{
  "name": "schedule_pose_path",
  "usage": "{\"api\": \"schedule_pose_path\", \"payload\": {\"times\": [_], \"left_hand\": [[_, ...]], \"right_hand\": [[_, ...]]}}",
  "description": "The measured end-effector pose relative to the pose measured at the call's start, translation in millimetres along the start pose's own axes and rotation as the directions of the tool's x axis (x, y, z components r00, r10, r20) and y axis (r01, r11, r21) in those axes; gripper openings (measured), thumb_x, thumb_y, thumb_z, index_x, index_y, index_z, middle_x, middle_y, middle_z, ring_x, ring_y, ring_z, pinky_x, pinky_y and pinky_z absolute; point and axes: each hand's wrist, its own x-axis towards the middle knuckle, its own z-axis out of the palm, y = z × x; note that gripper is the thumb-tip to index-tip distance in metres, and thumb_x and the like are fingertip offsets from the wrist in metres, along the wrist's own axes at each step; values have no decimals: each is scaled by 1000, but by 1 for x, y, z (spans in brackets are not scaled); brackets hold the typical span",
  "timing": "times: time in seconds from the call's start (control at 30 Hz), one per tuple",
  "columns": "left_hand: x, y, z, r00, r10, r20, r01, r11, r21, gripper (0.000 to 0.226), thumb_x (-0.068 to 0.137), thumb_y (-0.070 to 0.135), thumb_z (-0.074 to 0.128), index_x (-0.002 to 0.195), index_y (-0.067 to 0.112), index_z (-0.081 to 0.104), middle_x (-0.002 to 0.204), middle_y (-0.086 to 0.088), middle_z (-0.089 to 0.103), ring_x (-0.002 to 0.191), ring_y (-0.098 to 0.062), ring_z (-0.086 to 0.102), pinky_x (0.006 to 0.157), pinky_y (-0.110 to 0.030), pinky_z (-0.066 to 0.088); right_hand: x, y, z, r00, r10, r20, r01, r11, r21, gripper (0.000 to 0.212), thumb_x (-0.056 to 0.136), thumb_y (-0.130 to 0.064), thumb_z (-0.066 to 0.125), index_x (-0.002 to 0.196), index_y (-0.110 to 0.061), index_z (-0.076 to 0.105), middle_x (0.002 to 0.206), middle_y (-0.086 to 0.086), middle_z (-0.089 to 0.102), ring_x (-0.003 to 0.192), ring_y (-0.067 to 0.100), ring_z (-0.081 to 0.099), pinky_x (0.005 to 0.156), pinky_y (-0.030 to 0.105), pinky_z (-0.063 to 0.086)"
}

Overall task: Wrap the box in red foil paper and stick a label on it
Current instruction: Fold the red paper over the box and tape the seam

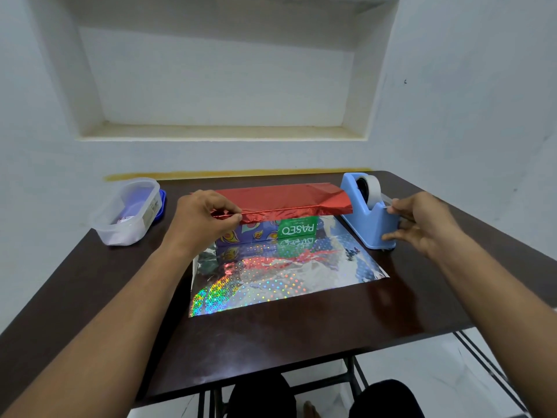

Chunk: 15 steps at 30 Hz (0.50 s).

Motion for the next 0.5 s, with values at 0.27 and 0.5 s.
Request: {"api": "schedule_pose_path", "payload": {"times": [0.27,0.5], "left_hand": [[0,-1,0,1000,10,-5,-10,1000,14,12,80,17,88,91,19,84,81,13,68,80,-2,64,67,-19,50],[0,-2,1,1000,-10,9,10,1000,2,12,80,17,88,92,21,84,81,17,68,80,-2,66,65,-20,54]], "right_hand": [[12,18,-8,1000,-8,-20,6,994,-106,19,89,1,70,107,5,69,117,12,66,106,24,64,78,51,62],[18,13,-7,990,-115,-80,77,922,-379,11,82,-7,78,80,3,72,114,18,68,102,30,69,76,50,64]]}}
